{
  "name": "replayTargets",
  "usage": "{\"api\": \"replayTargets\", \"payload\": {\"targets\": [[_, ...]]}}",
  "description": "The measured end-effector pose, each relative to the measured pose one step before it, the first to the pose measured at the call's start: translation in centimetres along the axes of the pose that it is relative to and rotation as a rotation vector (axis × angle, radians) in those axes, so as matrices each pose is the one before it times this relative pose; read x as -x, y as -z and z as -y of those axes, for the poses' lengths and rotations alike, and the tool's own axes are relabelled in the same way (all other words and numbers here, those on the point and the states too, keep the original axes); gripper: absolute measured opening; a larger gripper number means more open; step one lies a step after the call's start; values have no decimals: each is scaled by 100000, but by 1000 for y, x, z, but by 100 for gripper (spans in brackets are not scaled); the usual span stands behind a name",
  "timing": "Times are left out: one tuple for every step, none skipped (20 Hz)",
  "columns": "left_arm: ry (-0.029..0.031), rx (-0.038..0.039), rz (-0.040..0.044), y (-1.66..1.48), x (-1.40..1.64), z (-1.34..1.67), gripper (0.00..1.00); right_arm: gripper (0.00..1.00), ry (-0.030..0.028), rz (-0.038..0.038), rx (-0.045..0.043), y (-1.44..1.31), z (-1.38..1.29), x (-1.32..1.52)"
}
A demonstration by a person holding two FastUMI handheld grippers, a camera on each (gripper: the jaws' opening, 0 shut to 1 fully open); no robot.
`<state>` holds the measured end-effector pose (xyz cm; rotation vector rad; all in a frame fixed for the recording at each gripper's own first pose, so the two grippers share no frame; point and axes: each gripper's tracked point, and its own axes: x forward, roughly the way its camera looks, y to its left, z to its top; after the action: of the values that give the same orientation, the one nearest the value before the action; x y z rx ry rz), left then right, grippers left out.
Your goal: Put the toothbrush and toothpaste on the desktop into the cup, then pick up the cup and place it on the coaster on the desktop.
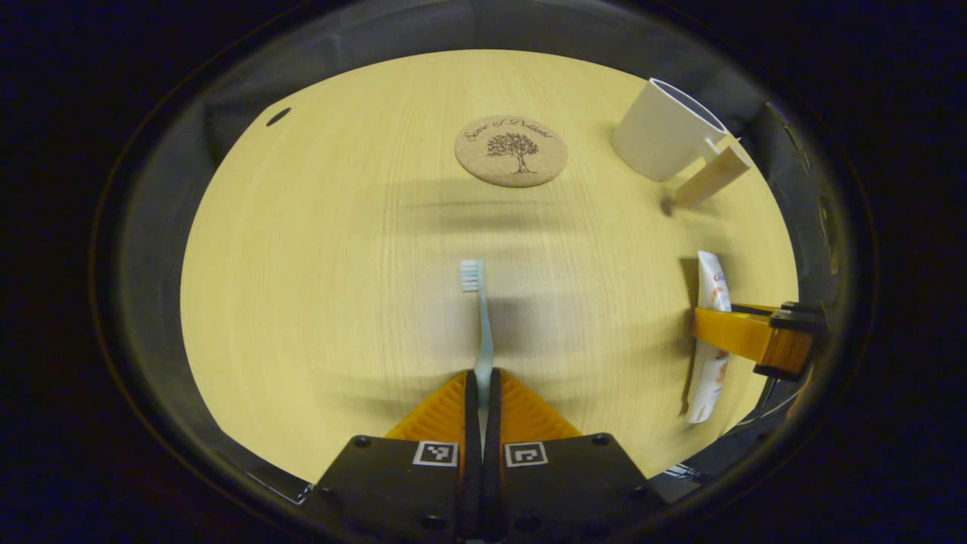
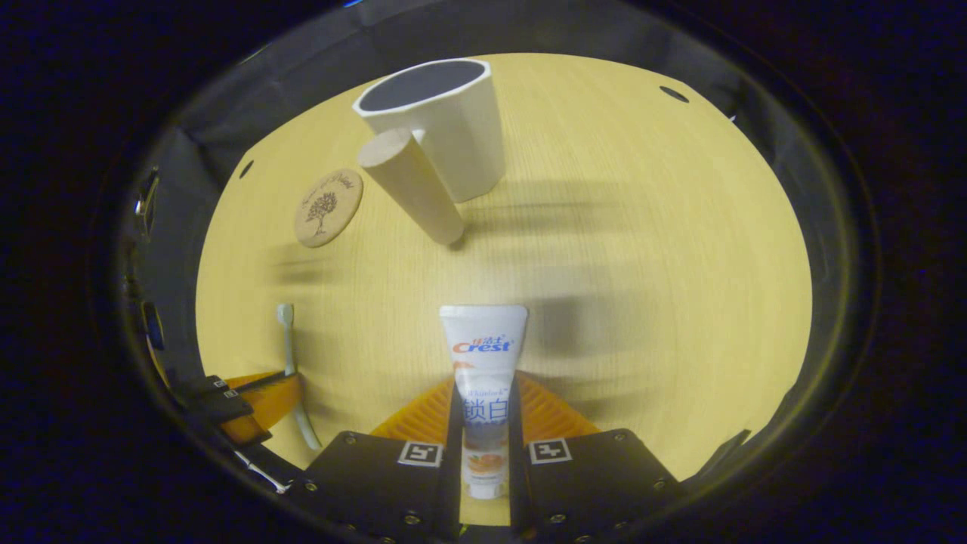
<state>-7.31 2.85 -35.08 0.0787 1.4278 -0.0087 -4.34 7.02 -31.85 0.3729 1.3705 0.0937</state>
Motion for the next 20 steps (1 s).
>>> {"api": "replayTargets", "payload": {"targets": [[279,287,1017,-51,101,-49,8,27,-798,1162,589,-135,-138,-14],[715,471,2015,-50,31,71,9,27,-1182,1708,660,-157,-69,230],[845,1014,2062,8,153,-12,8,27,-1543,2146,733,-309,-123,297],[973,934,2447,33,94,-215,8,27,-2035,3022,1053,-287,-53,547],[238,1375,2315,37,180,-380,8,27,-1838,3128,1536,-403,-120,583],[405,2021,2363,-71,258,-204,9,27,-1154,3643,1778,-278,-151,468],[707,1786,2679,-224,249,-71,8,27,-1124,4024,1902,-479,-8,537],[1224,1072,2903,-201,122,153,8,27,-601,3648,1855,-296,-1,296],[1071,641,2361,-174,192,91,8,27,-173,3488,1724,-358,61,299],[1344,461,2516,-218,269,176,9,27,-238,3526,1725,-255,-102,342],[2071,566,2489,-314,342,441,8,27,-21,3457,1716,-263,-25,356],[1308,346,1434,-46,164,233,8,27,26,3125,1816,-95,-123,242],[997,-89,1856,-160,184,97,8,27,-100,3297,1640,-270,-122,280],[1016,13,2227,-305,195,61,9,27,339,3483,1355,-276,-25,291],[1218,287,2277,-320,211,236,9,27,793,3191,727,-271,62,464],[1211,-90,2107,-340,171,295,8,27,827,3111,231,-171,-95,-51],[651,-173,1887,-288,103,239,9,27,220,2885,-210,-390,-81,229],[1462,-36,2334,-401,145,401,8,27,-384,3015,-399,-304,-127,182],[1501,-303,2316,-369,241,548,8,27,-904,2851,-717,-428,-155,526],[566,-1270,2813,-479,243,146,8,27,-833,2575,-633,-371,-83,347]]}}
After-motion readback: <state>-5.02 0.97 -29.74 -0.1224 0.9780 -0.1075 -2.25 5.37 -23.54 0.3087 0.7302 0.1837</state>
